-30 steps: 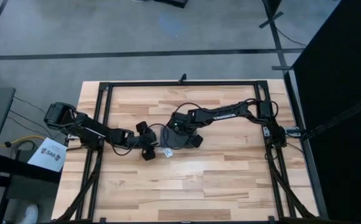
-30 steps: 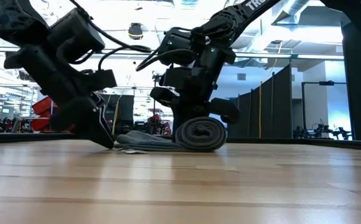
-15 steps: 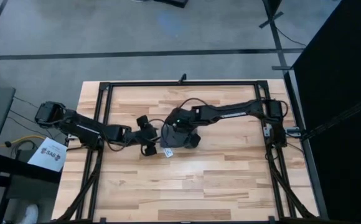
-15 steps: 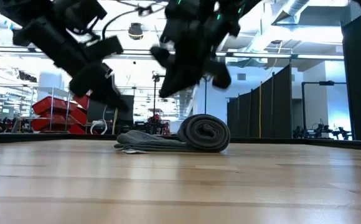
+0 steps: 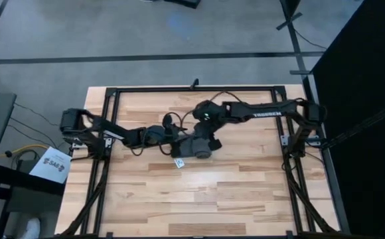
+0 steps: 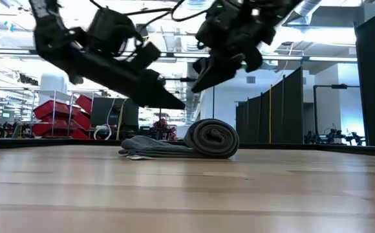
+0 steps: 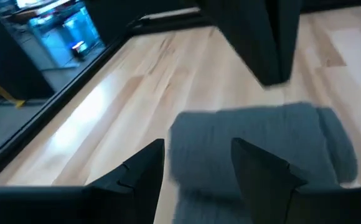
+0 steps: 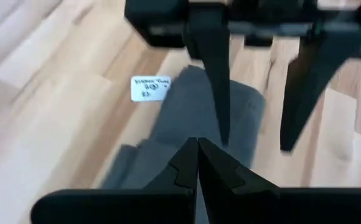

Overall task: Roll towel
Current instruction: Roll the gray towel

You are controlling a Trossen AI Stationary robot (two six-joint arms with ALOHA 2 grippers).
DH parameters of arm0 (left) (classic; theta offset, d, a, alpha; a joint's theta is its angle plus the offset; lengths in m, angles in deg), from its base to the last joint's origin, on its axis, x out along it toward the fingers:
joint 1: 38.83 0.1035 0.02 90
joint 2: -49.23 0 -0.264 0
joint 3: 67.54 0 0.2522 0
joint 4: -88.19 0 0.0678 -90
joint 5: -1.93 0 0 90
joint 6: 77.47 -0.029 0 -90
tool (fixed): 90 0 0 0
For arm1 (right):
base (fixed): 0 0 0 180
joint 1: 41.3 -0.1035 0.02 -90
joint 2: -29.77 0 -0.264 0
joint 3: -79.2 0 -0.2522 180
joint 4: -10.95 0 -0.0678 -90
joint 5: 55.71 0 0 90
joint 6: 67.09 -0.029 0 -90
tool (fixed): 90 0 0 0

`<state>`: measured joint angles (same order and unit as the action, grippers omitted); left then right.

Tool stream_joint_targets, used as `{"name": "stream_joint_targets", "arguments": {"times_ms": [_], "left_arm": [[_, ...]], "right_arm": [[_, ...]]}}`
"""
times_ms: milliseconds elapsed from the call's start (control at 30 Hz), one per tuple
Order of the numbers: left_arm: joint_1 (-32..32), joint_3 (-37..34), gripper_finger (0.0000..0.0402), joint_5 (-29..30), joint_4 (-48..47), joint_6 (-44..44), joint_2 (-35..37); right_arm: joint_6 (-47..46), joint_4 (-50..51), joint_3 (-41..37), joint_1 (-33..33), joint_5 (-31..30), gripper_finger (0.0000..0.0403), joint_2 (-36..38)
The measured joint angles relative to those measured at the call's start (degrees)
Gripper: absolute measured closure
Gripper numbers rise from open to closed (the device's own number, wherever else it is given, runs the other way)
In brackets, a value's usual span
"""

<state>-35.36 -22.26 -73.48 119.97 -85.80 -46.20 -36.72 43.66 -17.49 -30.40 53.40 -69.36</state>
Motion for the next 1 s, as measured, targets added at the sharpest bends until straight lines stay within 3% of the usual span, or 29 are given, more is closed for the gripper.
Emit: {"name": "stream_joint_targets", "arguments": {"times_ms": [100,300,467,600,1000], "left_arm": [[0.7,4.6,0.0228,-4.0,0.2,-0.7,-5.0],[1.1,16.7,0.0228,-5.9,-11.8,-6.4,-12.8],[1.1,20.4,0.0228,-9.1,-15.8,-9.0,-16.0],[1.2,20.0,0.0228,-9.6,-18.1,-8.5,-16.1],[1.2,19.9,0.0228,-9.6,-21.7,-4.4,-16.1]], "right_arm": [[-6.4,-11.4,-8.2,-1.0,0.0,0.0403,2.9],[-17.4,-28.9,-20.4,-5.6,-4.5,0.0403,4.2],[-28.1,-47.8,-30.0,-8.2,-7.8,0.0403,1.9],[-30.4,-51.0,-32.4,-10.9,-15.6,0.0403,2.4],[-33.9,-52.4,-35.0,-13.4,-28.6,0.0403,2.4]]}}
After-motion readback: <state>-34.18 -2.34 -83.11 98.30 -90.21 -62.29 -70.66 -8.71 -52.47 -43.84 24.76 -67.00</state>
